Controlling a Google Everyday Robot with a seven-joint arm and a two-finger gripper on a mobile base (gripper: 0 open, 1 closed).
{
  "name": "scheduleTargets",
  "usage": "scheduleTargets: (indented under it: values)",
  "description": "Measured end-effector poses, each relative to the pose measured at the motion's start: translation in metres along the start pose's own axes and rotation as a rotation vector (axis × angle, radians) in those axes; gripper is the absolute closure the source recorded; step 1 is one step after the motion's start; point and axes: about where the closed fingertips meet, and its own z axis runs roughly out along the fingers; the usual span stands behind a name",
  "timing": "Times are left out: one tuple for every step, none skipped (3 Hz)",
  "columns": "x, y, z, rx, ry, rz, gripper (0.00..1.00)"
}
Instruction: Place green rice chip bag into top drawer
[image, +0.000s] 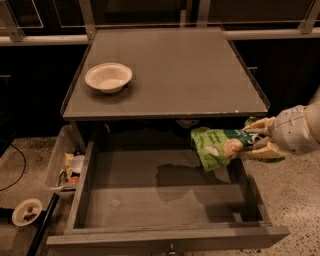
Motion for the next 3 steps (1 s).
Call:
scheduleTargets:
  values:
    - [0.002,0.008,0.038,-0.023,0.007,0.018,1.0]
    - [0.008,0.018,0.096,-0.033,0.005,0.047,1.0]
    - [0.006,0.024,0.141,-0.015,0.005,0.031,1.0]
